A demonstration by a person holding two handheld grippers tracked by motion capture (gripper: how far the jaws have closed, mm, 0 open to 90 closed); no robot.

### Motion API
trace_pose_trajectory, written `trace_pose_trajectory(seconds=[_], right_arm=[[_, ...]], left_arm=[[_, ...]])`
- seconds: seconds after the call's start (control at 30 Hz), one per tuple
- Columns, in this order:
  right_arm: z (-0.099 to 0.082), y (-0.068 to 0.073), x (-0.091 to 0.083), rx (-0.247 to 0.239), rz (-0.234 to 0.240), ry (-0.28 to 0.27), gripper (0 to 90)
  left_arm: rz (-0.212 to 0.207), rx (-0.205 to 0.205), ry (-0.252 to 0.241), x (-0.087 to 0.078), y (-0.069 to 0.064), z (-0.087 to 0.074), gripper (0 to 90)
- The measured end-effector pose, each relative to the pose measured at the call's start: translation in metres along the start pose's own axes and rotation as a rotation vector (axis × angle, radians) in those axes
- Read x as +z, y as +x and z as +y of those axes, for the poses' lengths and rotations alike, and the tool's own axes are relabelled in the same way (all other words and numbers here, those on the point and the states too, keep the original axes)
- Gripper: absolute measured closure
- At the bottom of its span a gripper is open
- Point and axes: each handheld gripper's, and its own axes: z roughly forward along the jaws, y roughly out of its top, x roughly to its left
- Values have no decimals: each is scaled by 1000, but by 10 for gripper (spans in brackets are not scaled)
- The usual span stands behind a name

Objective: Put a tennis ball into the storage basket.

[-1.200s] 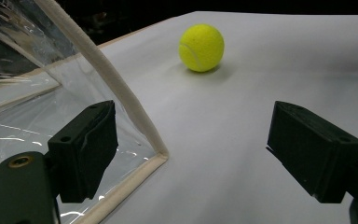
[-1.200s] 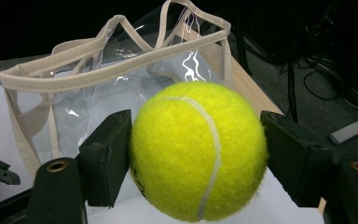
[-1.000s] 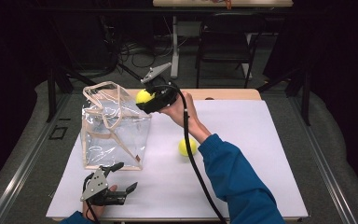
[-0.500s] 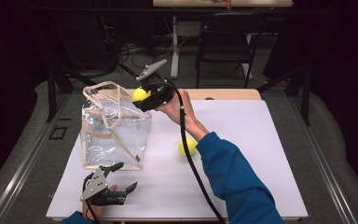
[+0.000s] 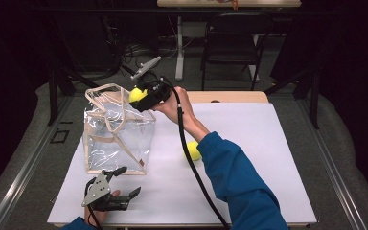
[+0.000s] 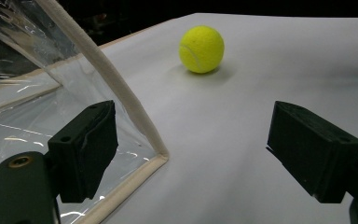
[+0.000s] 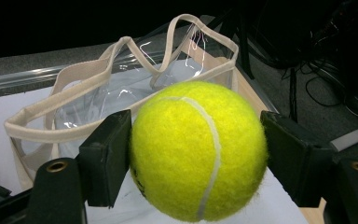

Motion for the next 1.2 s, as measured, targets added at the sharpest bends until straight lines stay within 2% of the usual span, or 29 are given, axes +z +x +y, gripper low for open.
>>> trace_pose_trajectory(seconds=[1.2], right_arm=[[20, 6, 6, -30, 6, -9, 269]], left_arm=[[0, -8, -6, -1, 1, 0, 158]])
